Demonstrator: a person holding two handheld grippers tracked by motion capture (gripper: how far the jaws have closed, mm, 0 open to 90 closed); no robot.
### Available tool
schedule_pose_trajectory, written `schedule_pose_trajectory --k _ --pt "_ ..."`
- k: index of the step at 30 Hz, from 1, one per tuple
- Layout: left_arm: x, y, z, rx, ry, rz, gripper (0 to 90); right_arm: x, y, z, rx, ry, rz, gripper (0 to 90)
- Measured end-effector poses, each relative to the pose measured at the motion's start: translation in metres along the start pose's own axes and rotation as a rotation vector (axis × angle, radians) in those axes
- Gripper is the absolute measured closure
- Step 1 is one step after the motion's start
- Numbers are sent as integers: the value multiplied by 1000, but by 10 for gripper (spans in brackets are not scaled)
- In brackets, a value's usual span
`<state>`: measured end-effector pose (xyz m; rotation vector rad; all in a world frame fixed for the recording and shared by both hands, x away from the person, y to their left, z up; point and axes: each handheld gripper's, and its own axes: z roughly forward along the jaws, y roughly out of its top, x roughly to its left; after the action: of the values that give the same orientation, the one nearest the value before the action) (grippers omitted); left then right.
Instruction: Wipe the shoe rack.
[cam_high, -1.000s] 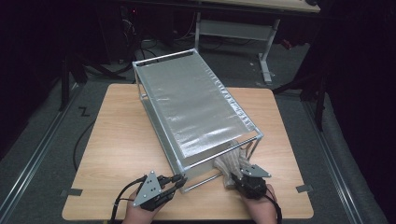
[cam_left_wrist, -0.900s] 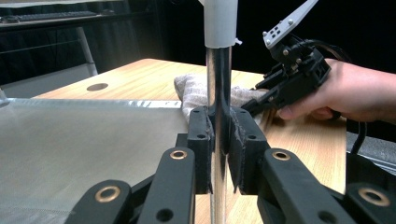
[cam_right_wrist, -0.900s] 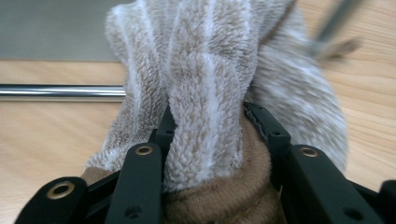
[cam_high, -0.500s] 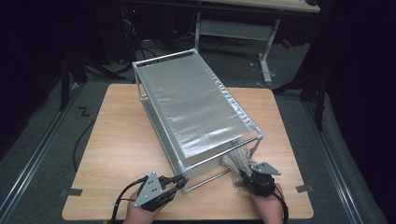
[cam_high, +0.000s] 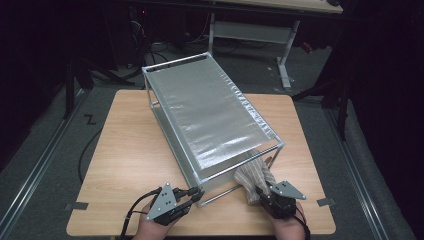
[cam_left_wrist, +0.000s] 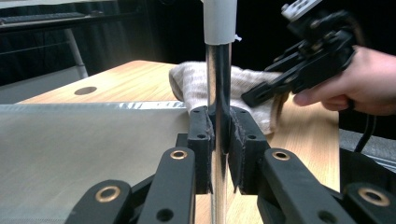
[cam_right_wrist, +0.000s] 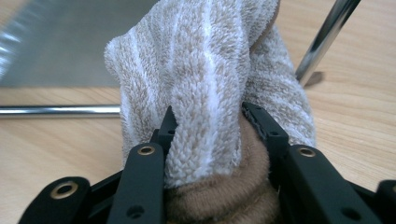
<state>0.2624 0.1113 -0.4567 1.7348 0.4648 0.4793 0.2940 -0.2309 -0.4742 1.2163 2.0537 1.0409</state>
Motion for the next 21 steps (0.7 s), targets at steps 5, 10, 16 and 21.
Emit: schedule_pose_trajectory --k 5,10,16,21 --pt "-4 2 10 -8 -22 1 799 8 1 -30 -74 -17 -1 634" --pt "-6 3 20 -13 -44 4 799 10 1 -54 -128 -51 5 634" --pt "-9 5 28 -17 -52 15 798 1 -2 -78 -183 -105 46 634" --pt "-10 6 30 -16 -52 17 798 -10 0 -101 -247 -158 73 638"
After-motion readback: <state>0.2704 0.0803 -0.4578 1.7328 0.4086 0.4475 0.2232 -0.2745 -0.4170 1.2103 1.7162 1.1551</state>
